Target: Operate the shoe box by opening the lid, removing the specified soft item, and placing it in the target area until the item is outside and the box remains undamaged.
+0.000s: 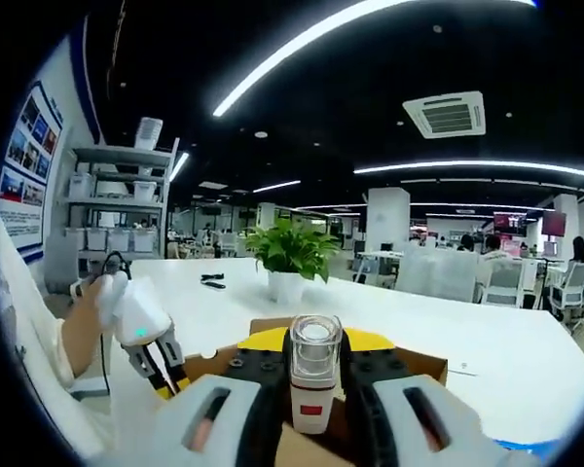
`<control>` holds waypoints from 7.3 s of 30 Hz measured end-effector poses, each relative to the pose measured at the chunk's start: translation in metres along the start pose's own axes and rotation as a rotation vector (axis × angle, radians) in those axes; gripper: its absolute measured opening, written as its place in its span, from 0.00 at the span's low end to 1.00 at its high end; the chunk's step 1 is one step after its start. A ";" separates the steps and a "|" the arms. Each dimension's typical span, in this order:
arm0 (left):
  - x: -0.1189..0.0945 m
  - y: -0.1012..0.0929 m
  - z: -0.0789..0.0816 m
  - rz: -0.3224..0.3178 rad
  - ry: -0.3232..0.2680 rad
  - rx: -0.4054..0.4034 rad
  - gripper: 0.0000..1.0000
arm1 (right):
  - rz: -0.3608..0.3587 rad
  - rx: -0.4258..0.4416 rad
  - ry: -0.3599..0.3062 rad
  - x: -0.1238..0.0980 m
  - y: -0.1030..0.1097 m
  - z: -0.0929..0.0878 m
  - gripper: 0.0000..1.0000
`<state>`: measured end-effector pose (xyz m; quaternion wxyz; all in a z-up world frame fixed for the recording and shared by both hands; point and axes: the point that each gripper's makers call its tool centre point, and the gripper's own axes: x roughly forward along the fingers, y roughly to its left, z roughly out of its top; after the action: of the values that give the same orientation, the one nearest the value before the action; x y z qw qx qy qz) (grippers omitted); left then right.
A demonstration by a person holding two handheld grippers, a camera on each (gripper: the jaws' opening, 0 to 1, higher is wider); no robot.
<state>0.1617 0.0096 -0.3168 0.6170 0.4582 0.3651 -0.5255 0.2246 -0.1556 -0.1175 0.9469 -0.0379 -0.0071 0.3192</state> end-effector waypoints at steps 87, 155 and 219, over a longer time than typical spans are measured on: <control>0.001 0.000 0.000 -0.003 0.007 -0.009 0.07 | -0.213 -0.023 -0.083 -0.124 -0.066 0.028 0.18; 0.001 0.000 -0.001 -0.017 0.017 -0.023 0.06 | -0.444 -0.142 0.010 -0.253 -0.108 -0.014 0.18; 0.005 0.001 -0.001 0.002 0.018 -0.029 0.07 | -0.614 0.023 0.156 -0.293 -0.163 -0.122 0.19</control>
<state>0.1639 0.0092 -0.3213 0.6209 0.4543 0.3779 -0.5151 0.0942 -0.4704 -0.2240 0.9971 -0.0477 0.0579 0.0148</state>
